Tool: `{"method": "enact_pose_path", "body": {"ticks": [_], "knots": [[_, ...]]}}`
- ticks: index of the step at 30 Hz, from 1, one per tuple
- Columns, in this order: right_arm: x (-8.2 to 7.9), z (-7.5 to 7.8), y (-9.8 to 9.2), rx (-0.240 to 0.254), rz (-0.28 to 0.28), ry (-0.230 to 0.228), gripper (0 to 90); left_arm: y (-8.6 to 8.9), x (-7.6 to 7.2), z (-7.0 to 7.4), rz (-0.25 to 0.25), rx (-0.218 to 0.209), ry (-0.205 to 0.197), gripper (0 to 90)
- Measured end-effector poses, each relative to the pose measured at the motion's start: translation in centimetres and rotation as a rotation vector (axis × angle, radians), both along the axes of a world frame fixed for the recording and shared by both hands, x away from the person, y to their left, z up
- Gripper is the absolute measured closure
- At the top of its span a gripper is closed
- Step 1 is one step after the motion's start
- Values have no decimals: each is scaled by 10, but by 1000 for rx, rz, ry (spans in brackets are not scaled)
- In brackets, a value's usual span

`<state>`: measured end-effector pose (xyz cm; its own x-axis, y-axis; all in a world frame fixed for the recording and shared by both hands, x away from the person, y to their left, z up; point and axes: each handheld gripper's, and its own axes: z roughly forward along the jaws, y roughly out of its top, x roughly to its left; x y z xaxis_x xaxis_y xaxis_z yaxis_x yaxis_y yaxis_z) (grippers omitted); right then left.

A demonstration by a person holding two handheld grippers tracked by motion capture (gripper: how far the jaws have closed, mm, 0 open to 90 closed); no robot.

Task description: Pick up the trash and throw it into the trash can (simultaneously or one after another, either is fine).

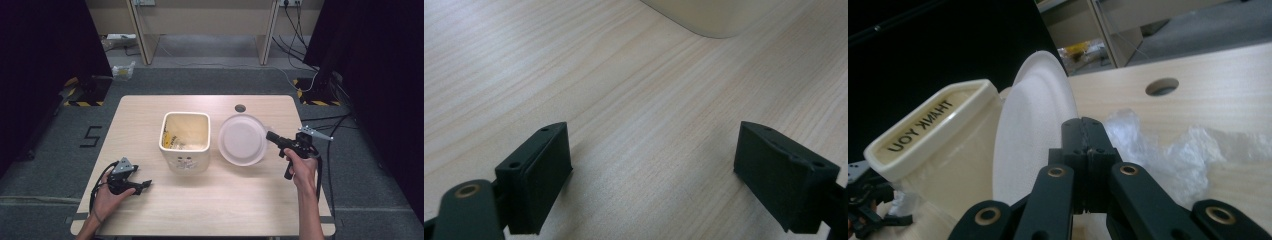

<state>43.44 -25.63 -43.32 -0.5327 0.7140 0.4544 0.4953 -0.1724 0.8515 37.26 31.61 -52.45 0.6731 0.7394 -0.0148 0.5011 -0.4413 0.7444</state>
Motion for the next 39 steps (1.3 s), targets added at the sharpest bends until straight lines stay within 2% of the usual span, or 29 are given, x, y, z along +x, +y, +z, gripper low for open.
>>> {"method": "enact_pose_path", "body": {"ticks": [5,6,17,19,26,39], "knots": [[-3,15,0,-5,4,-31,900,0,0,0,0,-1,0,142],[-5,20,-1,8,4,-38,900,0,0,0,0,-1,0,142],[-6,48,-6,16,-15,-100,900,0,0,0,-1,1,-1,142],[-7,58,-7,23,-23,-121,900,0,0,0,1,-2,0,142],[-8,78,-4,28,-21,-151,900,0,0,0,1,-2,-1,142],[0,92,11,21,1,-171,900,0,0,0,2,-2,-2,142]]}}
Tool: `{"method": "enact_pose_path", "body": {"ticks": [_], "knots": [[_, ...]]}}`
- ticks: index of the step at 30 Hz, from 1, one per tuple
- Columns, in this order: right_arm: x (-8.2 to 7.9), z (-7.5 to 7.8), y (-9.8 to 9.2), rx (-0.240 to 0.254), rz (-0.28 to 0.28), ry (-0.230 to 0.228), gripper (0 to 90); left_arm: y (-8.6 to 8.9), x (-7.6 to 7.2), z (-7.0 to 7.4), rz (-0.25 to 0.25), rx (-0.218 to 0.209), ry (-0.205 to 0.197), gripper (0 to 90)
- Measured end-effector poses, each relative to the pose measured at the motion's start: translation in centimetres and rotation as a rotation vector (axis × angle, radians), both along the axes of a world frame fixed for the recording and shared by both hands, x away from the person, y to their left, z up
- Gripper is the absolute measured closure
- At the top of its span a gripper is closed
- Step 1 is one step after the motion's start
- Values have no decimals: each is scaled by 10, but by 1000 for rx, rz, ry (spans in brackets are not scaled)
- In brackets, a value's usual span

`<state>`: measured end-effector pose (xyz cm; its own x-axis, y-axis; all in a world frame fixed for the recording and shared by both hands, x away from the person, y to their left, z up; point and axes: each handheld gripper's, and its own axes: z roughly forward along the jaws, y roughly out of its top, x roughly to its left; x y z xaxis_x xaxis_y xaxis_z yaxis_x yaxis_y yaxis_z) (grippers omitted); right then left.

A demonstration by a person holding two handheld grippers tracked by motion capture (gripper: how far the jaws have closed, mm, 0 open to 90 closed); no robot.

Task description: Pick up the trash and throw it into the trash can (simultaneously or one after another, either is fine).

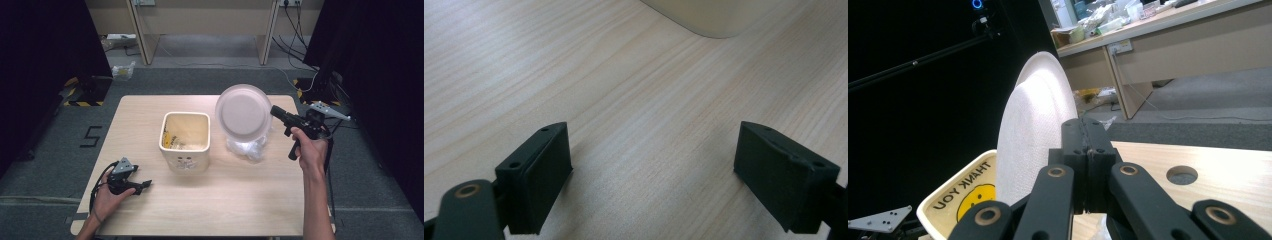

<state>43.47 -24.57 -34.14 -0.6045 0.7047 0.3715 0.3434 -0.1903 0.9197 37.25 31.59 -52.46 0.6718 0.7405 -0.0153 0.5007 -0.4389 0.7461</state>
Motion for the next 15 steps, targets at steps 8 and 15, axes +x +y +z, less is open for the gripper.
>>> {"method": "enact_pose_path", "body": {"ticks": [8,15], "knots": [[5,8,15,-7,27,-12,900,0,0,0,0,0,0,142],[10,15,34,-18,59,-13,900,0,0,0,0,0,0,142]]}}
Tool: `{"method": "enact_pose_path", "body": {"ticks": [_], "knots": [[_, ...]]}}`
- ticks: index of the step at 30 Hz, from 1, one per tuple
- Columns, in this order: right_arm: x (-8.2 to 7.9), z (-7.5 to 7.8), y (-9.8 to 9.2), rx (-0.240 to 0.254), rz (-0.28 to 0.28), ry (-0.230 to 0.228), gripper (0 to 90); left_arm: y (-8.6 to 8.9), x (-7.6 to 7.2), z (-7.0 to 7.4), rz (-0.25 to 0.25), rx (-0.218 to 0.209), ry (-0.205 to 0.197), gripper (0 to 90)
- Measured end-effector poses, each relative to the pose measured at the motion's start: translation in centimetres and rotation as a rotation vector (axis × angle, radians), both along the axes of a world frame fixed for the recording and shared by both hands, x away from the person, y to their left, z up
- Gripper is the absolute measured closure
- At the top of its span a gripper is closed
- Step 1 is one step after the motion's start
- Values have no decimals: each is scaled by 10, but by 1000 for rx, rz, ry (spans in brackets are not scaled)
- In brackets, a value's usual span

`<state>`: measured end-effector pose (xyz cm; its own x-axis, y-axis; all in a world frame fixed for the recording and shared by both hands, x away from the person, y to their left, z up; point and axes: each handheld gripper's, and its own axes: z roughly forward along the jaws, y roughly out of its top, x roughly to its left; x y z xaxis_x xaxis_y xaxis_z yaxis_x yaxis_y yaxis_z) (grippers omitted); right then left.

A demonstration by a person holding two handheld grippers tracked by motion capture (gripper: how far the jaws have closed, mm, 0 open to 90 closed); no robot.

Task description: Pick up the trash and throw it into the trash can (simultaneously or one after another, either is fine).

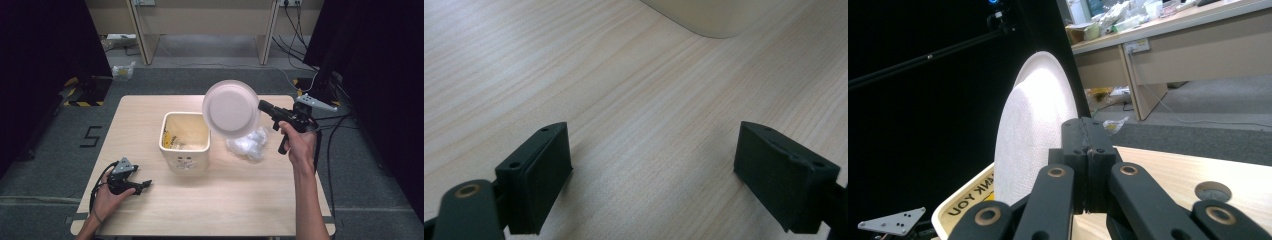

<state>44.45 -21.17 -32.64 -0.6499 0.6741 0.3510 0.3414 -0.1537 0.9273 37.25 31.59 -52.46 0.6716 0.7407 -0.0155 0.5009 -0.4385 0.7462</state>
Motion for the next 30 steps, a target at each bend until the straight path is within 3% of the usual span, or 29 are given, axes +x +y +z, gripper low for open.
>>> {"method": "enact_pose_path", "body": {"ticks": [11,20,30], "knots": [[11,3,33,-18,44,-8,900,0,0,0,2,-1,-3,142],[18,1,65,-51,79,8,900,0,0,0,1,0,-3,142],[25,-7,89,-66,101,37,900,0,0,0,0,1,-3,142]]}}
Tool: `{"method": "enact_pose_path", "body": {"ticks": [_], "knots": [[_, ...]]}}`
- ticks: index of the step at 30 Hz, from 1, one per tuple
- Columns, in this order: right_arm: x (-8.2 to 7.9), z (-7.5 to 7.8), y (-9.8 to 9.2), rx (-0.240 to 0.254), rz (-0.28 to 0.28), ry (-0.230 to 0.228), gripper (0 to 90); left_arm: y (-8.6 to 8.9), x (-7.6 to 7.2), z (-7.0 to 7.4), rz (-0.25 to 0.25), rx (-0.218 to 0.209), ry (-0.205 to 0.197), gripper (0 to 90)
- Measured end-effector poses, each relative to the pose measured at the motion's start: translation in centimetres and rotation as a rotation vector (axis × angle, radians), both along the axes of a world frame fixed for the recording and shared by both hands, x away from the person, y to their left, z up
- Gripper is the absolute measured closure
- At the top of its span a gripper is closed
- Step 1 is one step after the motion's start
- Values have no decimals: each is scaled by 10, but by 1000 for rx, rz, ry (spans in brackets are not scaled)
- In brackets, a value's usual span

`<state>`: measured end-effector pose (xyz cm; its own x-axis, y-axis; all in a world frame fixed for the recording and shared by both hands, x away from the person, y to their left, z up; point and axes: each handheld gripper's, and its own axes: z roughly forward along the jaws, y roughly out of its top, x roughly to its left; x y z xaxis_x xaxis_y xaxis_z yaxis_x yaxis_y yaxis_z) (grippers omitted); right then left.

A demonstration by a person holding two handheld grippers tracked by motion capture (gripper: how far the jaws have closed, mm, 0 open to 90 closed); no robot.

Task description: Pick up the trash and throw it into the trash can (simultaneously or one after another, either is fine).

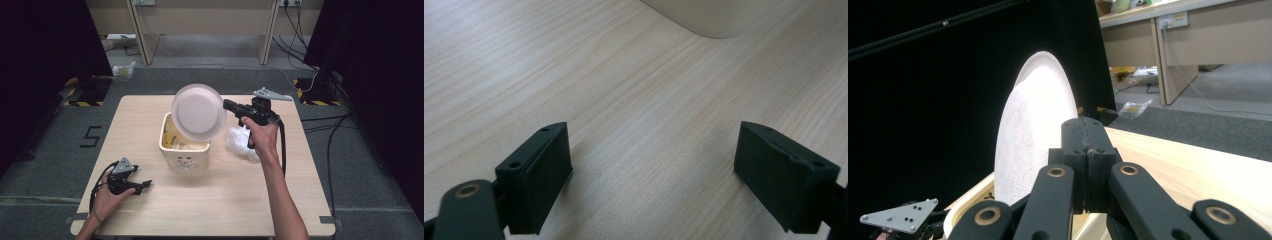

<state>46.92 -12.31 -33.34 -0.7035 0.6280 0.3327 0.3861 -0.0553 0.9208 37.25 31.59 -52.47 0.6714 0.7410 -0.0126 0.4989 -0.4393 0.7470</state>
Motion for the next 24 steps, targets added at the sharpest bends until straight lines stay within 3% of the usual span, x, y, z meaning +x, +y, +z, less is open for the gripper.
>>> {"method": "enact_pose_path", "body": {"ticks": [19,21,22,24], "knots": [[10,-19,27,-57,30,51,897,0,0,0,0,-1,1,142],[11,-20,28,-60,40,59,887,0,0,0,-1,0,3,142],[12,-21,28,-55,47,63,826,0,0,0,-1,1,3,142],[12,-22,26,-63,44,58,792,0,0,0,-2,2,2,142]]}}
